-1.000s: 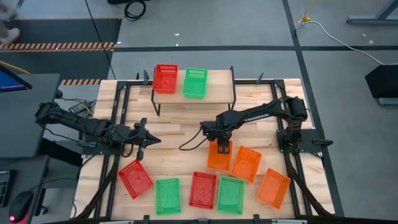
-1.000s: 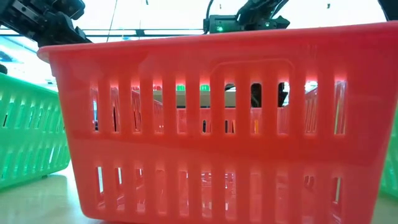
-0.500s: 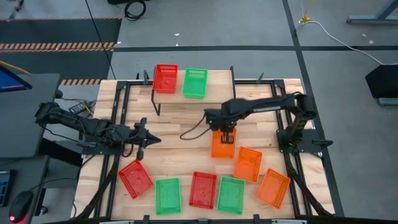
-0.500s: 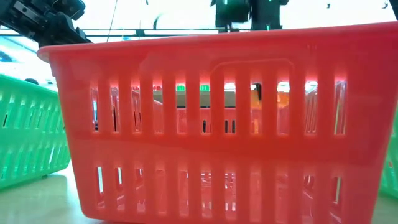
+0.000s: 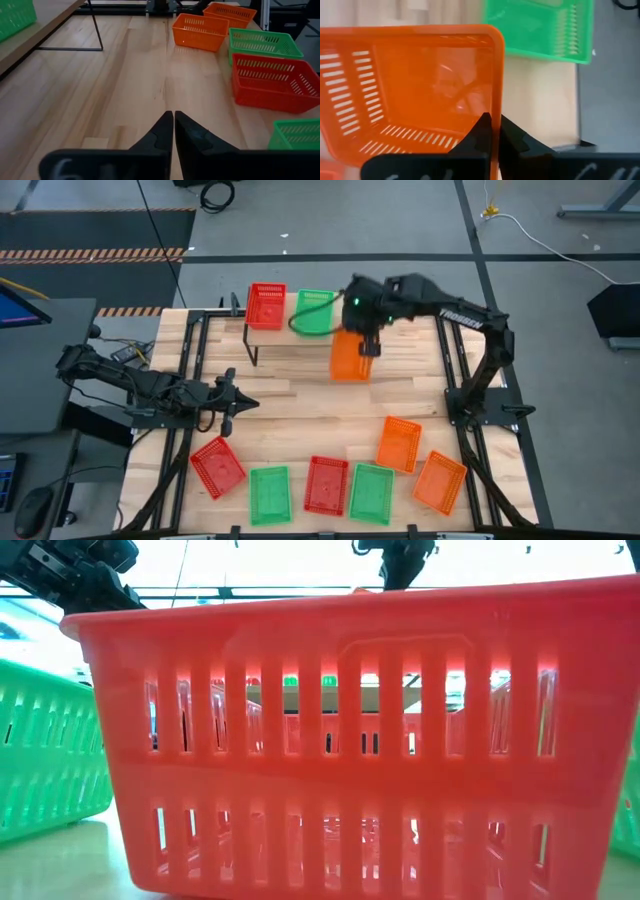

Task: Stack baskets on shelf by color
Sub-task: Put the left orange basket on the shelf, then stack the left green basket on top of the green basket on the shelf

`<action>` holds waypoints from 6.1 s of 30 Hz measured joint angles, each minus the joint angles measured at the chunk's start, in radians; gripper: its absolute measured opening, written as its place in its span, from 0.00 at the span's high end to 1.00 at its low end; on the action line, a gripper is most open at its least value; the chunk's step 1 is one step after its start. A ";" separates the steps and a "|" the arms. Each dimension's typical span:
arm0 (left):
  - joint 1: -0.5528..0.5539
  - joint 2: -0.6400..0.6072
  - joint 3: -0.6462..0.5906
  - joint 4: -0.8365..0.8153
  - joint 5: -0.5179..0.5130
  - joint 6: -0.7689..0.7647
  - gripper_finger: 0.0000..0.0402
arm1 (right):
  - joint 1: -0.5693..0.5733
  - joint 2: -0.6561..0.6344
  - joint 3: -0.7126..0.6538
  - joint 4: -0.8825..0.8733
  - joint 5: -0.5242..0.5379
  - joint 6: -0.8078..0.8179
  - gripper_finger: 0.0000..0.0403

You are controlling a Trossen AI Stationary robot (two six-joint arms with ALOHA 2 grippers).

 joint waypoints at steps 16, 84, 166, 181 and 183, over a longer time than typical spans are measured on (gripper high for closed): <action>0.000 0.000 0.000 0.000 0.000 0.000 0.95 | -0.305 0.016 0.011 0.134 -0.170 -0.244 0.97; -0.015 0.016 0.001 -0.026 -0.006 -0.137 0.92 | 0.472 0.050 -0.136 -0.055 -0.062 0.636 0.56; -0.662 1.329 1.084 -0.443 0.014 -0.707 0.72 | 1.003 0.051 -0.636 0.628 0.007 0.926 0.52; -0.640 1.376 1.081 -0.459 0.077 -0.725 0.63 | 1.003 0.051 -0.636 0.736 0.032 0.949 0.52; -0.638 1.401 1.081 -0.445 0.122 -0.712 0.63 | 1.002 0.051 -0.636 0.799 0.033 0.932 0.52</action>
